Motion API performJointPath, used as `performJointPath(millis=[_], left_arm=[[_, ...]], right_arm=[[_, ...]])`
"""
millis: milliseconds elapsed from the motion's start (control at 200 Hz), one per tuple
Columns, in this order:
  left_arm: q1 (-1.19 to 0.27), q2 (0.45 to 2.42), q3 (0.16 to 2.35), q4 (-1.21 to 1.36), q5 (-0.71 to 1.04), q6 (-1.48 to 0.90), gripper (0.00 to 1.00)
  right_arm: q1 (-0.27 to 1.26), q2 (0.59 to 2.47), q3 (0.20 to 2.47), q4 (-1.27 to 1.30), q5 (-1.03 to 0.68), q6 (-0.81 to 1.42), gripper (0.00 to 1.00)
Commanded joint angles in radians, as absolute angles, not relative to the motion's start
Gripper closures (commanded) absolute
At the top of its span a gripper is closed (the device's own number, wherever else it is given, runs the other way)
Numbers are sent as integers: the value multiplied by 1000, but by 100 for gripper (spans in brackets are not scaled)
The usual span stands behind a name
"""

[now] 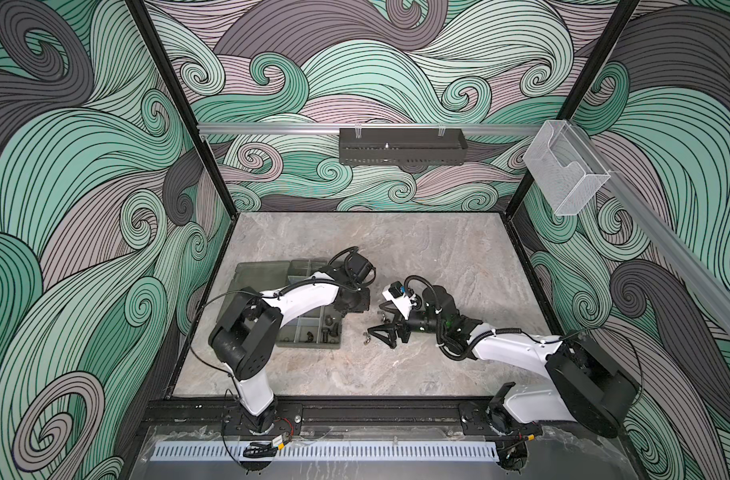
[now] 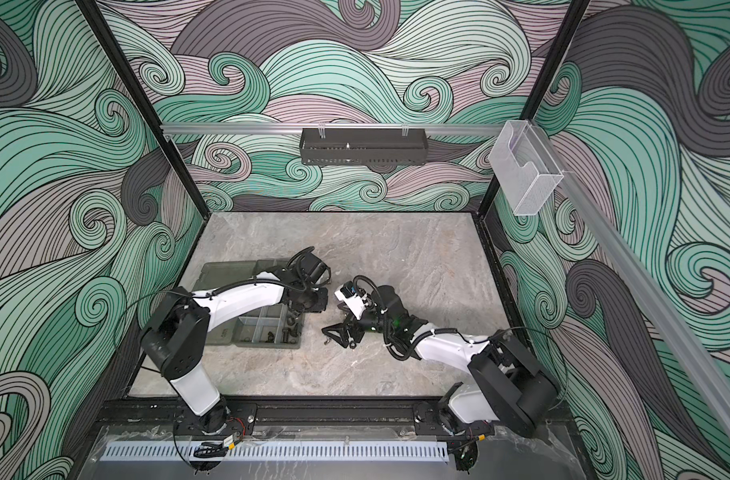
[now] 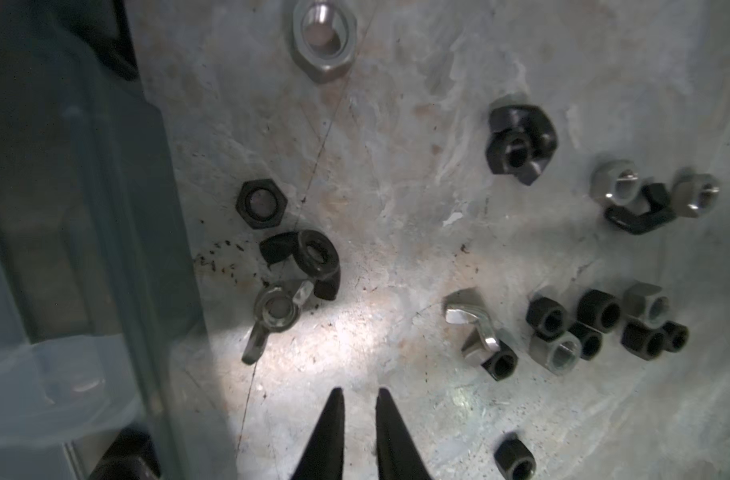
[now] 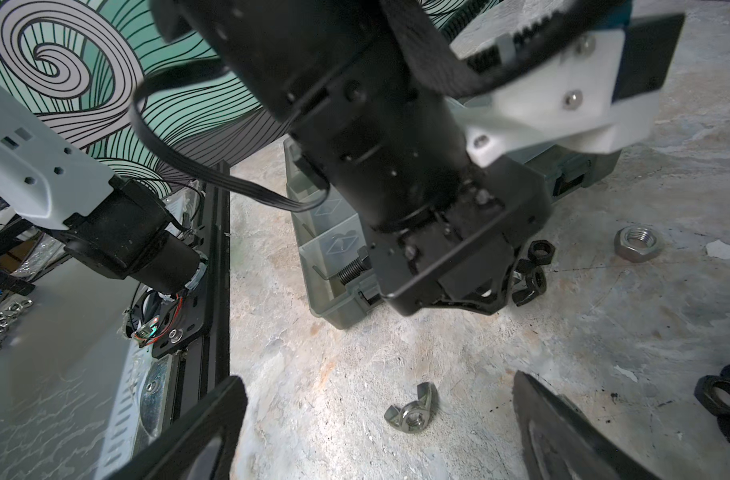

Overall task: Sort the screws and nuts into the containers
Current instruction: 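Return the left gripper to the pile and grasp another black wing nut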

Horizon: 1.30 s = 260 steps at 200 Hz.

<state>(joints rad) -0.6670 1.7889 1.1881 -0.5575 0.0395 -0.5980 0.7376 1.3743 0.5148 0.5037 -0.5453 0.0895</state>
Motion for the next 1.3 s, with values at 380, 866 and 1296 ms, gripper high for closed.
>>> performJointPath(millis=[380, 866, 1296], left_arm=[[-660, 1922, 1311, -569, -18, -648, 78], [-627, 1924, 1298, -565, -42, -643, 74], [-626, 1981, 1357, -591, -28, -637, 74]], right_arm=[[742, 1344, 528, 507, -537, 62, 1], [742, 1354, 533, 505, -542, 61, 1], [743, 1359, 536, 499, -543, 57, 1]])
